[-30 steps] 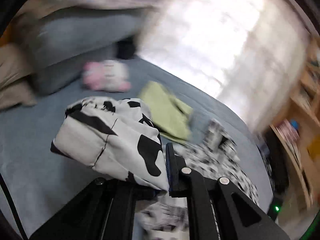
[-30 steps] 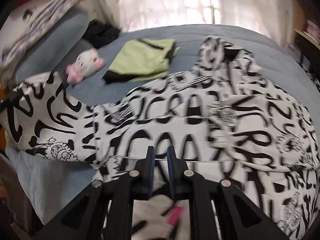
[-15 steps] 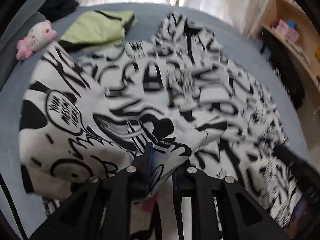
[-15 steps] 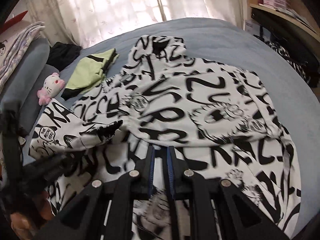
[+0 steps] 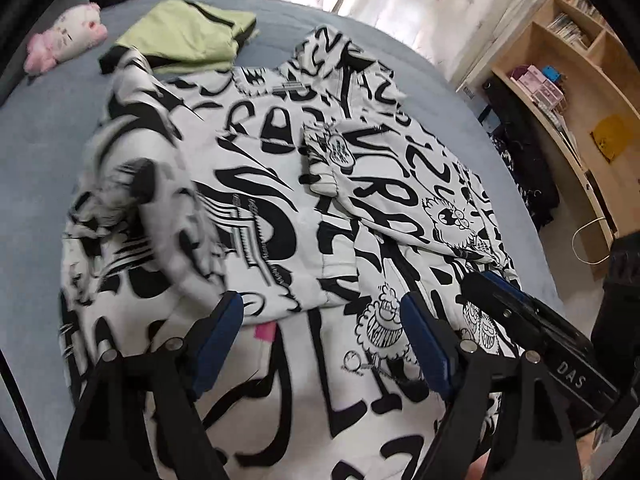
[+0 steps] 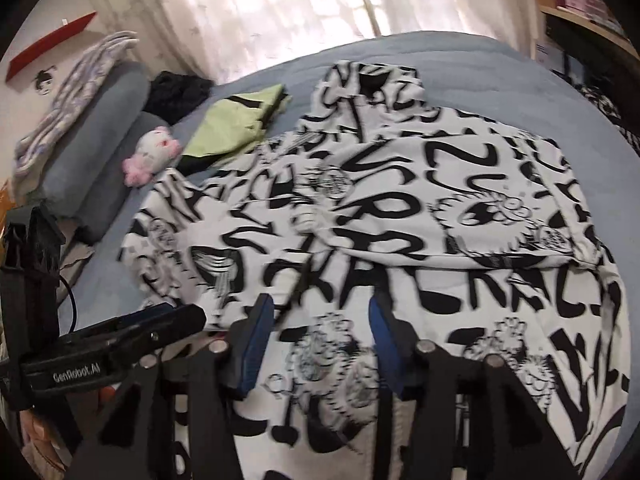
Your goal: Fold large clothes
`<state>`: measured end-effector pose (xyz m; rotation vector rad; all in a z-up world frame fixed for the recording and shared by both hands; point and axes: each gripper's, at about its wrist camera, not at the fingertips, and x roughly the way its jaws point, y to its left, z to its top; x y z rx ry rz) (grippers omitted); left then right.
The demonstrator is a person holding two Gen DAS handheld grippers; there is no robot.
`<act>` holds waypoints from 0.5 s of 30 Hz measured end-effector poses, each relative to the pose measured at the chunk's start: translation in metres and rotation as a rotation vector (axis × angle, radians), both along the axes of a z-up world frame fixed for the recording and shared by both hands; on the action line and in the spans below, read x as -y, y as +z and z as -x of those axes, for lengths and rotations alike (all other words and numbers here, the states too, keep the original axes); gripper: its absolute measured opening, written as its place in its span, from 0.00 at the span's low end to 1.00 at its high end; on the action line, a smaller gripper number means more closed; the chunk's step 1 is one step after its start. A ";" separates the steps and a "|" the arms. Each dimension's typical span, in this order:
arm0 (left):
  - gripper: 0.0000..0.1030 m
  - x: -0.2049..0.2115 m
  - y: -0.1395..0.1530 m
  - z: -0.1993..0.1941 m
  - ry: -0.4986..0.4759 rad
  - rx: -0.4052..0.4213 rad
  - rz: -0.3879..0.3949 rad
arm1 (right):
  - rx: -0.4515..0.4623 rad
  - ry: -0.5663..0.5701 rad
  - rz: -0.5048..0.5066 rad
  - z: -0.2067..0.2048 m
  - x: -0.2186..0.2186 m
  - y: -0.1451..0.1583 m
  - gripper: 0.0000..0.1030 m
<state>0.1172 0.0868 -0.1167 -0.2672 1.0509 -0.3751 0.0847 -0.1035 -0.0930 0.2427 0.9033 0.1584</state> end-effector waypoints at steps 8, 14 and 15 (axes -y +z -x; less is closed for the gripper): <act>0.77 -0.041 0.013 0.037 0.111 0.104 -0.126 | -0.033 0.059 -0.032 -0.016 -0.018 -0.009 0.48; 0.77 -0.085 0.002 0.035 0.213 0.069 -0.116 | -0.170 0.096 -0.089 -0.069 -0.033 -0.052 0.48; 0.77 -0.090 -0.003 0.032 0.229 0.054 -0.113 | -0.205 0.097 -0.096 -0.078 -0.036 -0.061 0.48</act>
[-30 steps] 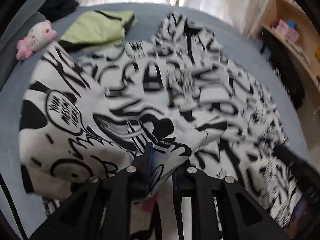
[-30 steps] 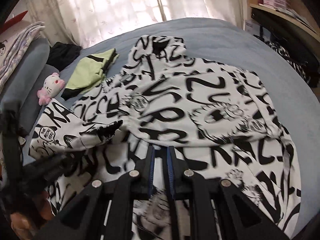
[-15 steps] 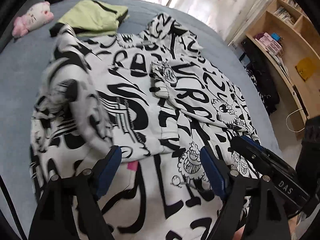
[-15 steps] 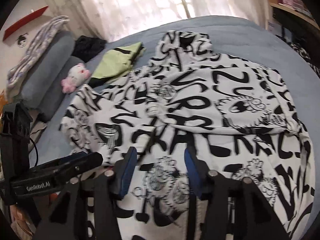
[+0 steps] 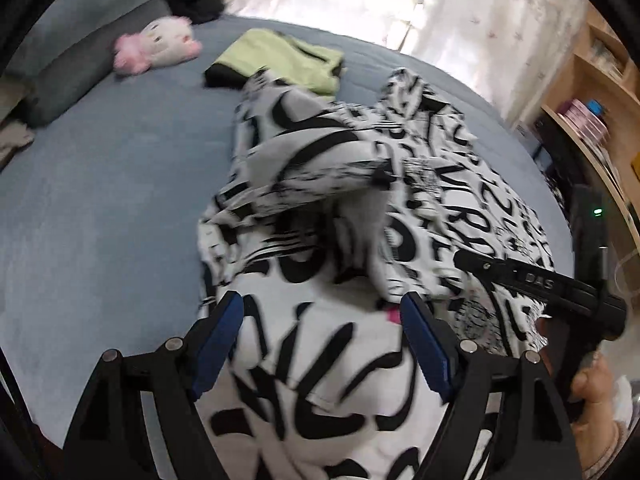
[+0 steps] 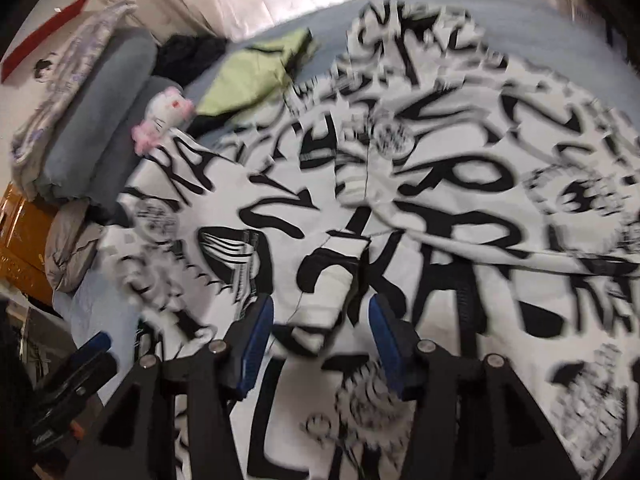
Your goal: Fold large clothes
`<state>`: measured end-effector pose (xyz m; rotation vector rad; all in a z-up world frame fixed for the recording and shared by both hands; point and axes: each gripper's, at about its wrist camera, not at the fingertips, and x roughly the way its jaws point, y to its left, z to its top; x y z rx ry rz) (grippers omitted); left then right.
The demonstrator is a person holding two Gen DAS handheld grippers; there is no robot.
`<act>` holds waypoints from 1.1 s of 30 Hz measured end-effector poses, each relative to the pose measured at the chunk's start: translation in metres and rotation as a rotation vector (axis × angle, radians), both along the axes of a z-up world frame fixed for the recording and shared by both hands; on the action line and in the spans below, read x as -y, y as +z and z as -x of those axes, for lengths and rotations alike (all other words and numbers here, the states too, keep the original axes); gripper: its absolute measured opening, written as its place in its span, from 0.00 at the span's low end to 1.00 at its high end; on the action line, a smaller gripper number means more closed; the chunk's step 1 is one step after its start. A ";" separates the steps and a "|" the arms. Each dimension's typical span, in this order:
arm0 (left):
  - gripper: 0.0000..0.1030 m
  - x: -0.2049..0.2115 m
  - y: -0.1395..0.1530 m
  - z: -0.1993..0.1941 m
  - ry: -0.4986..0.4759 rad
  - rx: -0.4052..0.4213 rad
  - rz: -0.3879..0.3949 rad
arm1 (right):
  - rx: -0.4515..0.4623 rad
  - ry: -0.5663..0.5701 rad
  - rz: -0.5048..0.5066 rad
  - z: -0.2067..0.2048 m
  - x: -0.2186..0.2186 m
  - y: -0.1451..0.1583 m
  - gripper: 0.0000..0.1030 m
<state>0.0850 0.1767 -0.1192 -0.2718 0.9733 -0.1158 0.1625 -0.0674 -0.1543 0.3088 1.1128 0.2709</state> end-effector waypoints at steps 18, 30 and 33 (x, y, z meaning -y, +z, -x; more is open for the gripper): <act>0.77 -0.022 -0.031 -0.024 0.094 -0.066 0.058 | 0.536 -0.018 0.267 -0.014 -0.027 0.132 0.03; 0.77 -0.033 -0.024 -0.060 0.069 -0.090 0.067 | 0.074 -0.210 0.195 -0.082 0.081 -0.002 0.45; 0.77 -0.040 -0.021 -0.085 0.066 -0.106 0.082 | 0.068 -0.224 0.086 -0.079 0.096 -0.002 0.62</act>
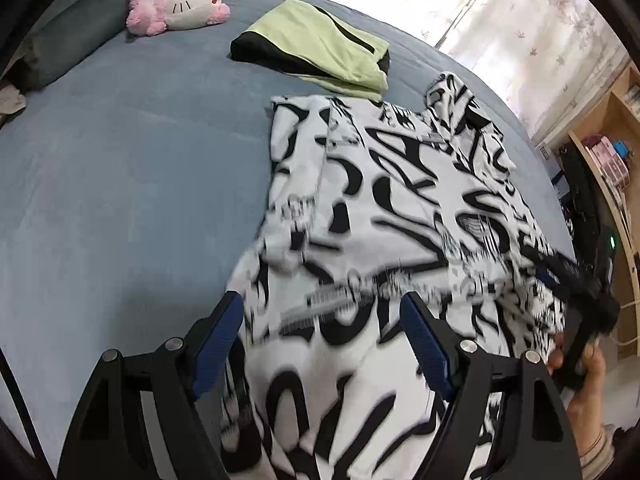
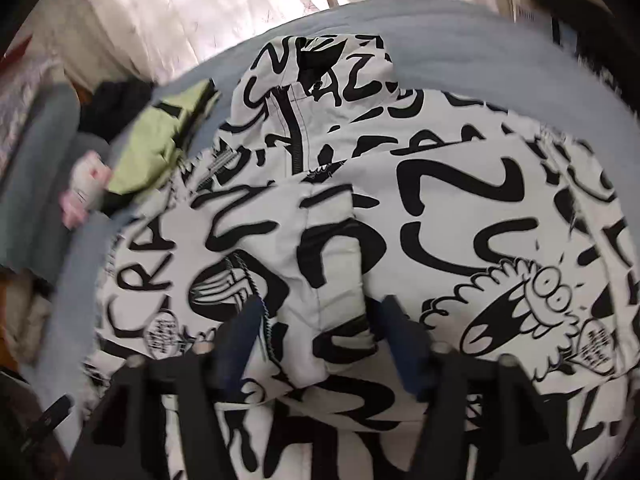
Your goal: Fold large clothes
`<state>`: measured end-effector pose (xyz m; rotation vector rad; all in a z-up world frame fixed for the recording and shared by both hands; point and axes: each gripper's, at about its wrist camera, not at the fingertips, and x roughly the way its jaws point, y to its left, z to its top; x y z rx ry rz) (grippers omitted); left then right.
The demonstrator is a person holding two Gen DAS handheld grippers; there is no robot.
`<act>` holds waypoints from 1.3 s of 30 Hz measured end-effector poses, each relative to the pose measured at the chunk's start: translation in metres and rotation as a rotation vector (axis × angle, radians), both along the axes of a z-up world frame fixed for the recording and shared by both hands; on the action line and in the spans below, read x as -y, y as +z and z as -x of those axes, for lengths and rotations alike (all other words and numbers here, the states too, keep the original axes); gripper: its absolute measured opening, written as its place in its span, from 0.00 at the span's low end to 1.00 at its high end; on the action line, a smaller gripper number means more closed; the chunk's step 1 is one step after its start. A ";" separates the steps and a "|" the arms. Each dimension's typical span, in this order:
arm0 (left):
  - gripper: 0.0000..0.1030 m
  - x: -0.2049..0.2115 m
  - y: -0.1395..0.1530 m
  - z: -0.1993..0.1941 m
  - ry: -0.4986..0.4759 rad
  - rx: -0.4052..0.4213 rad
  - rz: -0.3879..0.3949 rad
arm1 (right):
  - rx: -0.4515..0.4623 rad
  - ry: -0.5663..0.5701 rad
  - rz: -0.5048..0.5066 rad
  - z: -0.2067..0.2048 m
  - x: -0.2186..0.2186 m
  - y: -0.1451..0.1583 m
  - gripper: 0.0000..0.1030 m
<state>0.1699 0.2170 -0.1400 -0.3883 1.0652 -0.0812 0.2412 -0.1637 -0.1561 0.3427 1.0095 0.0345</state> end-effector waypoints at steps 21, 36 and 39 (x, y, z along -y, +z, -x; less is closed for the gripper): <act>0.77 -0.030 -0.071 -0.175 0.044 -0.162 0.048 | -0.018 0.055 0.016 -0.053 0.000 -0.012 0.62; 0.19 0.018 -0.063 -0.183 0.006 -0.065 -0.150 | 0.084 0.085 0.155 -0.063 -0.019 -0.008 0.14; 0.14 0.016 -0.061 -0.177 0.053 -0.023 -0.160 | 0.172 0.102 0.175 -0.062 -0.026 0.010 0.13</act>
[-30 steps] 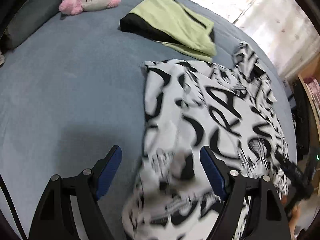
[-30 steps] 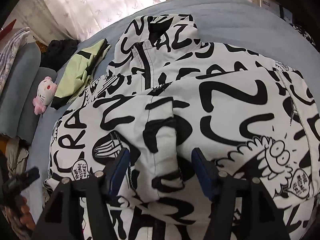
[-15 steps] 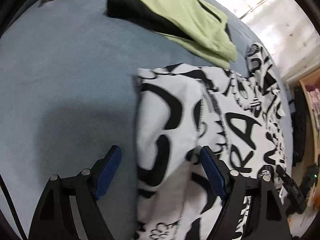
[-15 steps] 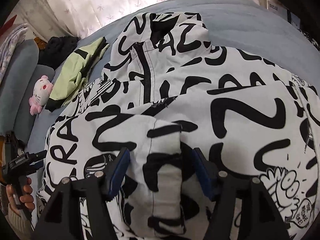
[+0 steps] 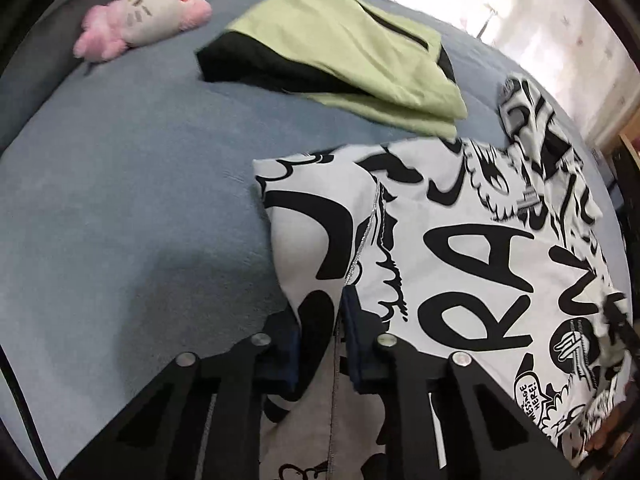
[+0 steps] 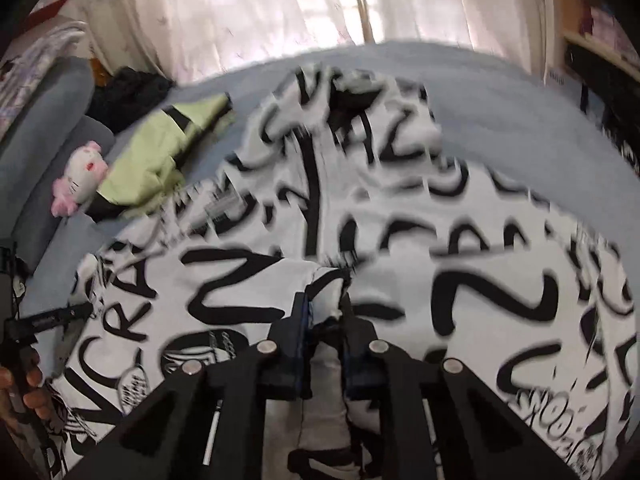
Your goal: Fold large clothes
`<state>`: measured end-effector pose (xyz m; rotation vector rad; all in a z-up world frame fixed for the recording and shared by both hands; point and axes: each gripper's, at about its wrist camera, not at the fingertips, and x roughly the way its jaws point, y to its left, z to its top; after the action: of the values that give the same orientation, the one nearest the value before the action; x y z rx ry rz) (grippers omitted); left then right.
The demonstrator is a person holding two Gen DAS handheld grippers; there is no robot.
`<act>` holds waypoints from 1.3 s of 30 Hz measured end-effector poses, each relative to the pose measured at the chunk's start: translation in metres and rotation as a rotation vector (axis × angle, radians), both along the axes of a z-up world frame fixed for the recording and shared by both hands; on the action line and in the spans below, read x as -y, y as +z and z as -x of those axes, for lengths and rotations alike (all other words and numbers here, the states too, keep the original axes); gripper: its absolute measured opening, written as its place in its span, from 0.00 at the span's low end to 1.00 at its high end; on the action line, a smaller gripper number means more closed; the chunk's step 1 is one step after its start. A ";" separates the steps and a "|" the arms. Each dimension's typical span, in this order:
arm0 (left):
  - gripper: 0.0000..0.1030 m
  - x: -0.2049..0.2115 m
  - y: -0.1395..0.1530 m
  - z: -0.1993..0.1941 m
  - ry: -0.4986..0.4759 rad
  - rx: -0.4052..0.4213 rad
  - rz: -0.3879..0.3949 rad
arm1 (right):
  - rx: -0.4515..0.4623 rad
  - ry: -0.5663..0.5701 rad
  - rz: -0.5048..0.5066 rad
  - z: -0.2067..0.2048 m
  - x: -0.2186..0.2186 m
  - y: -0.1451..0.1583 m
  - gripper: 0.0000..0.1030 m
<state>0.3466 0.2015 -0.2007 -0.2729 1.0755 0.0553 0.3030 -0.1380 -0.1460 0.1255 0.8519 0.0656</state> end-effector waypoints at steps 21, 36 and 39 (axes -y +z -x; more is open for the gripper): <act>0.24 0.017 0.054 0.060 -0.064 0.158 -0.197 | 0.080 -0.055 -0.043 0.043 0.031 0.022 0.58; 0.24 0.081 0.011 0.108 -0.102 0.005 -0.109 | -0.043 0.211 0.053 0.066 -0.092 -0.008 0.58; 0.24 0.065 -0.001 0.110 -0.085 0.015 -0.052 | -0.116 0.154 0.119 0.053 -0.081 -0.035 0.51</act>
<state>0.2361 0.1362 -0.2016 -0.1802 1.0684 0.0046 0.2500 -0.0569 -0.1808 -0.0487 0.9784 0.1526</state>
